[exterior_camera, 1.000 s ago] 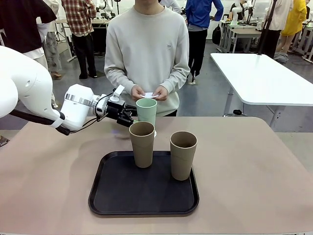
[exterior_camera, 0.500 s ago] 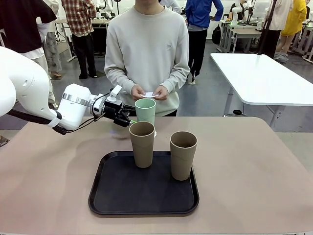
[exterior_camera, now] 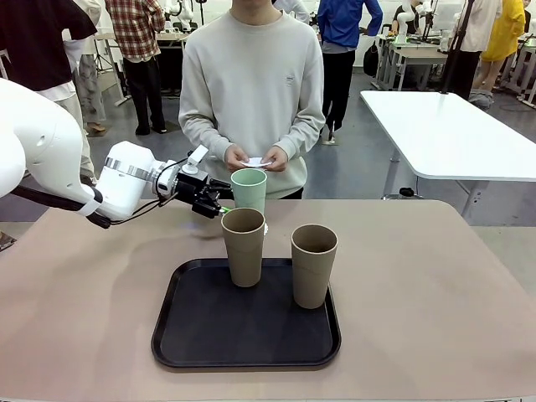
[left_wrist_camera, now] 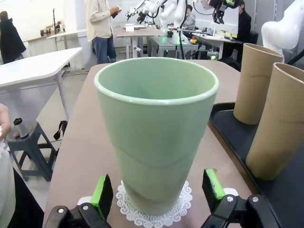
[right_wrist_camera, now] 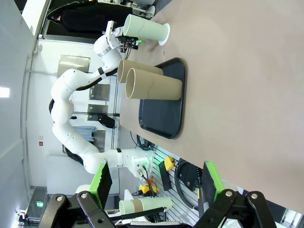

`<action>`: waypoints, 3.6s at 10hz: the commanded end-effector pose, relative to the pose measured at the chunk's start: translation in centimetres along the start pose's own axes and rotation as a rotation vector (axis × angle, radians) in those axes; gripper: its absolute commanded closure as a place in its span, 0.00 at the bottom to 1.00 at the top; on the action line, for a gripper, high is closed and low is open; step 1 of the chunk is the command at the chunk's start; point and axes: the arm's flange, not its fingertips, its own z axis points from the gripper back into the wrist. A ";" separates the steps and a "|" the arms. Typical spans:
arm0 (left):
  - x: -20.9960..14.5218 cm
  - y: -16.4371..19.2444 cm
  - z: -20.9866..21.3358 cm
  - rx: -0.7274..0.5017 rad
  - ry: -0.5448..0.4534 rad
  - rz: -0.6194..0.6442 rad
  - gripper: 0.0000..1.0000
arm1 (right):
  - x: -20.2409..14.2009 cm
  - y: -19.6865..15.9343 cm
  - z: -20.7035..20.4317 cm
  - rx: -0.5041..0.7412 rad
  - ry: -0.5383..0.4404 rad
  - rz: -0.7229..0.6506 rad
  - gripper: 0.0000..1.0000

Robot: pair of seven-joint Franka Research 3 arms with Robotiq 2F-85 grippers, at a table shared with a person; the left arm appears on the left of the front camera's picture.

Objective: Place coasters on the table and set cups on them.
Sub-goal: Pick up one Reusable plastic cup and place it on a coaster set by the human, then take one Reusable plastic cup from the Flat Tray and place it on a coaster set by the human.

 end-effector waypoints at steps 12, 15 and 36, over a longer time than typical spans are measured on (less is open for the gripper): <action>13.4 -16.2 14.1 0.414 0.792 0.348 0.00 | 0.2 -0.1 0.0 0.007 -0.014 0.003 0.00; 17.5 -21.2 14.1 0.409 0.970 0.368 0.00 | 0.2 -0.1 0.0 0.007 -0.014 0.003 0.00; 21.7 -23.5 14.9 0.763 1.085 0.615 0.00 | 0.2 -0.1 0.0 0.007 -0.014 0.003 0.00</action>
